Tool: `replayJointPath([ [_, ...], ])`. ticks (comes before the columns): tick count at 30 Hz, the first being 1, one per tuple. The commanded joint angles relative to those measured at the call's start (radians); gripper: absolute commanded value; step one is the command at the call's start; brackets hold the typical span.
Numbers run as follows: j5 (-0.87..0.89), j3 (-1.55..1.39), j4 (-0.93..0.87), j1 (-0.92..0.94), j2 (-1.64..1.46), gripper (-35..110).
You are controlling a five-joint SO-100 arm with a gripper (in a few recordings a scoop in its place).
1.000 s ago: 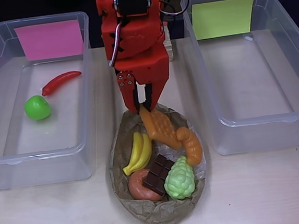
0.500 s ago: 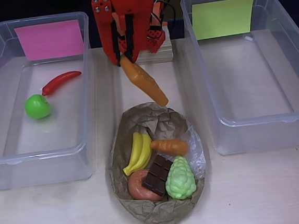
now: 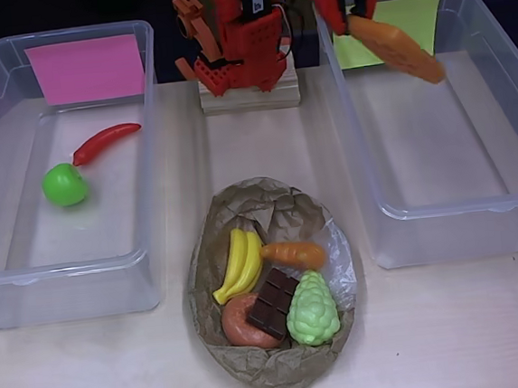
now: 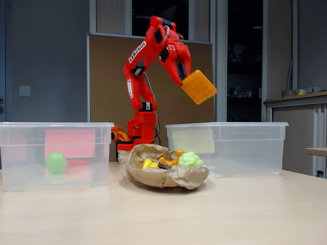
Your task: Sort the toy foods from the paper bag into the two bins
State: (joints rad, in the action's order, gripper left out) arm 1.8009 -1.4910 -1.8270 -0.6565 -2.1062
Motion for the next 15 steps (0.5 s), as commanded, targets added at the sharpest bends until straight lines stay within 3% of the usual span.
replayJointPath([
  [1, 0.287, -0.055, -0.005, -0.213, -0.037, 0],
  [7, 0.733, -0.190, 0.086, -0.497, 0.008, 0],
  [15, 1.088, -0.387, 0.328, -0.626, 0.135, 0],
])
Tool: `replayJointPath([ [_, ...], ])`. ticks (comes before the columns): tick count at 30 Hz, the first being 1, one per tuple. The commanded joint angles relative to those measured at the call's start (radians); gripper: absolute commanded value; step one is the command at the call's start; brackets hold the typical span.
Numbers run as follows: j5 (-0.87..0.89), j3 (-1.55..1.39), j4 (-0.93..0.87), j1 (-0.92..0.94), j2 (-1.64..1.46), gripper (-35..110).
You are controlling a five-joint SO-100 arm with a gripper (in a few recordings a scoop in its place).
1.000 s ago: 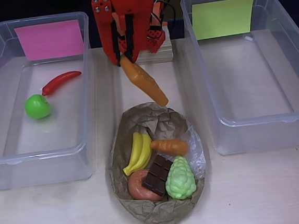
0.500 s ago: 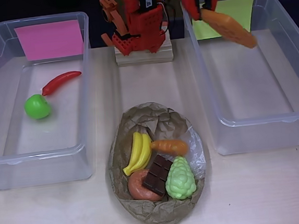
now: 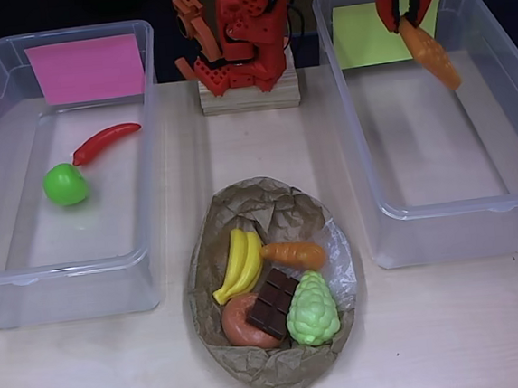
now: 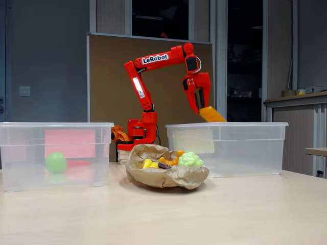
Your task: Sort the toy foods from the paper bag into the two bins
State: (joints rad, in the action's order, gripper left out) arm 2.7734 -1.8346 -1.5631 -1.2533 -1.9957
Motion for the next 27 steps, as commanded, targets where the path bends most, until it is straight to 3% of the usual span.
replayJointPath([
  [1, 0.150, -0.061, 0.089, -0.035, 0.049, 0],
  [15, 0.557, -0.184, 0.437, -0.120, 0.397, 1],
  [27, 0.635, -0.170, 0.492, -0.153, 0.479, 15],
])
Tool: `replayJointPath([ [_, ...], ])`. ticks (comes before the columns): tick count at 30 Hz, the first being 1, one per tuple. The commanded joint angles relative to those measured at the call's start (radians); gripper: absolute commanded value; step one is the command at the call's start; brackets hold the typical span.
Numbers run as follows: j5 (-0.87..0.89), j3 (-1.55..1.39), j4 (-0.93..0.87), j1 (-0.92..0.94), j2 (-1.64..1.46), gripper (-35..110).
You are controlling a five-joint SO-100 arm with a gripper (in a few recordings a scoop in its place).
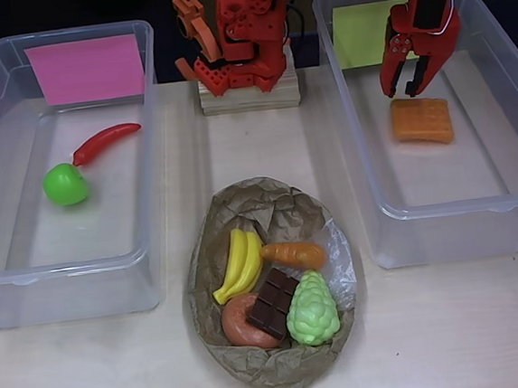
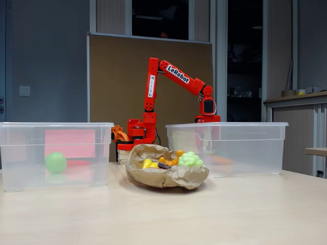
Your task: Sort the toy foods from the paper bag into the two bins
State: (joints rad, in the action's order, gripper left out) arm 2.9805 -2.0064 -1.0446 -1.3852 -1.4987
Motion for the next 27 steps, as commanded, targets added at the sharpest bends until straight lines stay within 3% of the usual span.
replayJointPath([
  [1, 0.414, 0.008, -0.048, -0.018, -0.026, 16],
  [9, 0.265, 0.163, -0.397, 0.026, -0.156, 18],
  [15, -0.083, 0.566, -0.781, 0.153, -0.146, 13],
  [23, -0.744, 0.690, -0.787, 0.480, -0.195, 6],
  [27, -1.127, 0.712, -0.701, 0.684, -0.183, 6],
])
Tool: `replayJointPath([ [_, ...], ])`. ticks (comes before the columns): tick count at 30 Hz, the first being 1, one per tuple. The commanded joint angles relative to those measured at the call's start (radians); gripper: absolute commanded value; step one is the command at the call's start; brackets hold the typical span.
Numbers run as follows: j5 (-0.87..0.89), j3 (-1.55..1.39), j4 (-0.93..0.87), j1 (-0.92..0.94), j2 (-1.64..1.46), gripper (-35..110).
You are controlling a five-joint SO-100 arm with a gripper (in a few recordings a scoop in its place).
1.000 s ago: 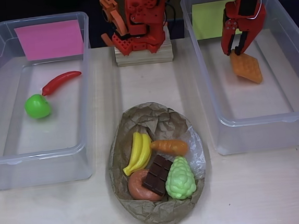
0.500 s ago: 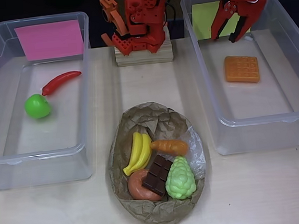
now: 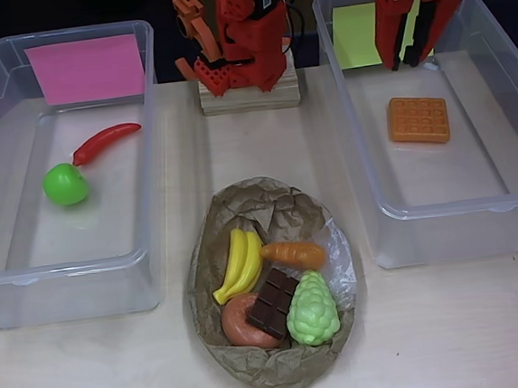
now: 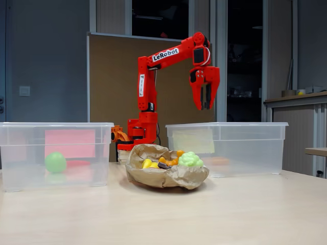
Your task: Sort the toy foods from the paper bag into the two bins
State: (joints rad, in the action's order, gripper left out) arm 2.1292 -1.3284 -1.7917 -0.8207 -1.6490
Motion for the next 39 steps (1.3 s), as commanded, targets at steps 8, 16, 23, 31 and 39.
replayJointPath([
  [8, -0.899, -0.014, 0.272, 0.454, 0.005, 6],
  [16, -1.278, -0.299, 0.483, 0.638, 0.046, 17],
  [23, -1.413, -0.503, 0.701, 0.703, 0.112, 23],
  [31, -1.450, -0.518, 0.776, 0.657, 0.186, 25],
  [39, -1.422, -0.491, 0.793, 0.574, 0.230, 26],
])
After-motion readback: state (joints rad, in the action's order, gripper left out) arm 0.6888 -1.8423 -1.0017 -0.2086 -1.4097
